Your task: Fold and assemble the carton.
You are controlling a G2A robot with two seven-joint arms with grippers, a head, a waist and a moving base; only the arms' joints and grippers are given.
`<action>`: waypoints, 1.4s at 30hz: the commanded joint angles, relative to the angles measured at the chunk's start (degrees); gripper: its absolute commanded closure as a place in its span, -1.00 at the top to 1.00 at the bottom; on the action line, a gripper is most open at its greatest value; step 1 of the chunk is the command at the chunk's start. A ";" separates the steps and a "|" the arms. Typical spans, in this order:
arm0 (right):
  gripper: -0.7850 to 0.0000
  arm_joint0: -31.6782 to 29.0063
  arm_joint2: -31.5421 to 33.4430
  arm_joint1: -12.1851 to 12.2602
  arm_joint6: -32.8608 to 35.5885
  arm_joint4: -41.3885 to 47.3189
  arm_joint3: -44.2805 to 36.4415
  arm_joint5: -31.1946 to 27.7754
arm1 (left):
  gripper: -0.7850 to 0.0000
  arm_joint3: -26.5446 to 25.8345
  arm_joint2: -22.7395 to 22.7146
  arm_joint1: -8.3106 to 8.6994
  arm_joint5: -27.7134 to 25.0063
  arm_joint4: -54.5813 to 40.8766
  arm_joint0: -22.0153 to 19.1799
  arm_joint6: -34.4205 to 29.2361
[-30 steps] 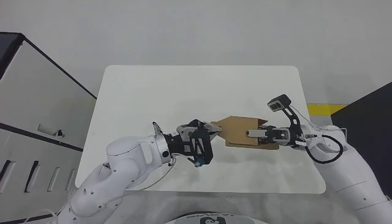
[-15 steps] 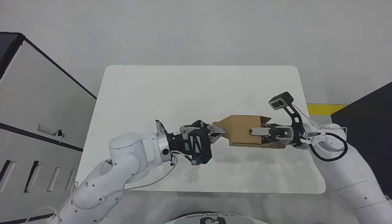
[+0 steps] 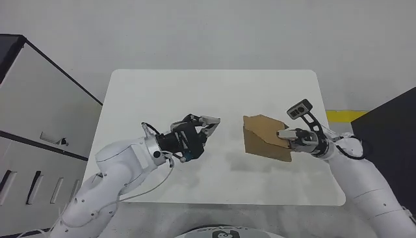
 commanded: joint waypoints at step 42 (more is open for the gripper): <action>-1.00 1.18 -7.52 0.26 -0.09 6.56 -1.93 12.89 | -1.00 -0.98 11.48 -1.71 -1.01 2.72 -7.12 -5.93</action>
